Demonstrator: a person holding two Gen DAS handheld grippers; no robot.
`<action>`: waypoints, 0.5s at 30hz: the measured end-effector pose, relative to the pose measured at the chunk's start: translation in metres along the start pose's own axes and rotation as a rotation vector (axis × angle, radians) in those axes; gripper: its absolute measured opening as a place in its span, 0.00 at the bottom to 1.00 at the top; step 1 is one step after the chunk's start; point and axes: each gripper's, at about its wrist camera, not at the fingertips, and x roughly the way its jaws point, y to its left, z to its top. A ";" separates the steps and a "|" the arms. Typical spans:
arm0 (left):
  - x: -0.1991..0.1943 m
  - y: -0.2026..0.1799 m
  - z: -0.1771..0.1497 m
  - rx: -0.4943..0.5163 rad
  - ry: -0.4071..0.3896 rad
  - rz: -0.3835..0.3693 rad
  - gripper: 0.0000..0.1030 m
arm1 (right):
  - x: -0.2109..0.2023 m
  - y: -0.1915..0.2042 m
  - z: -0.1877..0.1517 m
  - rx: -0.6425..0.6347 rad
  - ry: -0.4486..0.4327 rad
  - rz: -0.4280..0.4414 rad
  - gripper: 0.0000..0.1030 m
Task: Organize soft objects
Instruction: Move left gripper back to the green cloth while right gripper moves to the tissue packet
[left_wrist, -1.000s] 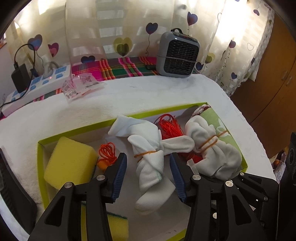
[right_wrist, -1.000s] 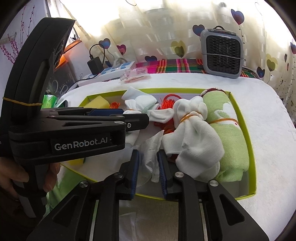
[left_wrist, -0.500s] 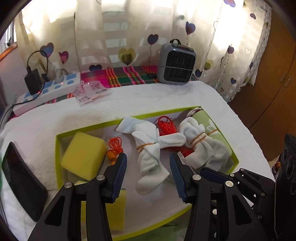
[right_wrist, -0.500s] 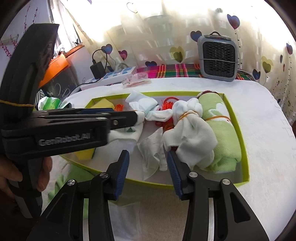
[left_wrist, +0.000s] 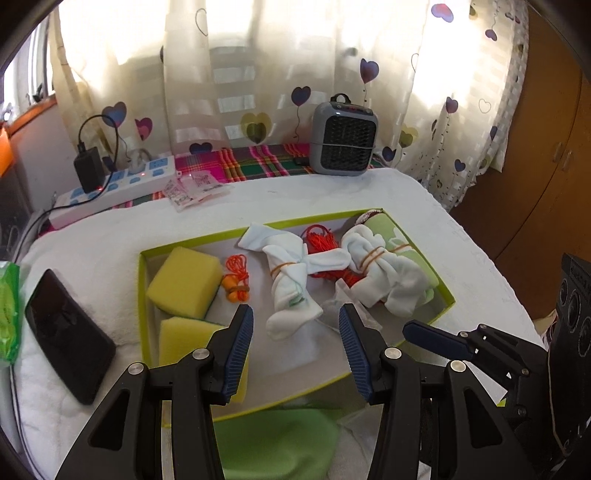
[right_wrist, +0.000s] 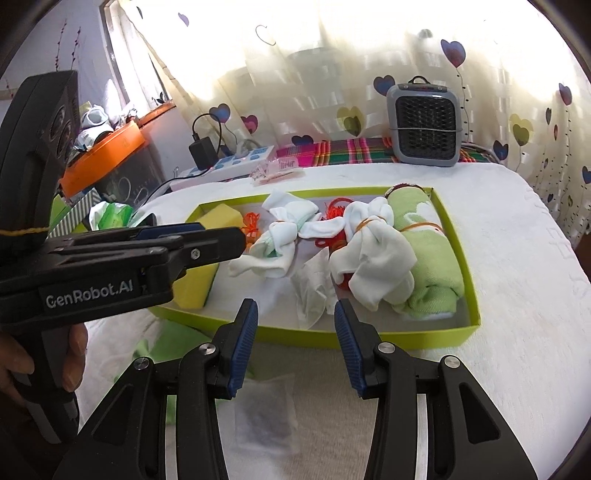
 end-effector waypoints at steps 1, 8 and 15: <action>-0.004 -0.002 -0.003 0.004 -0.005 0.002 0.46 | -0.002 0.000 -0.001 0.001 -0.003 0.001 0.43; -0.024 -0.011 -0.021 0.020 -0.032 0.016 0.46 | -0.018 0.001 -0.009 0.014 -0.029 -0.003 0.43; -0.037 -0.016 -0.041 0.013 -0.036 0.015 0.48 | -0.028 0.002 -0.019 0.004 -0.029 -0.011 0.44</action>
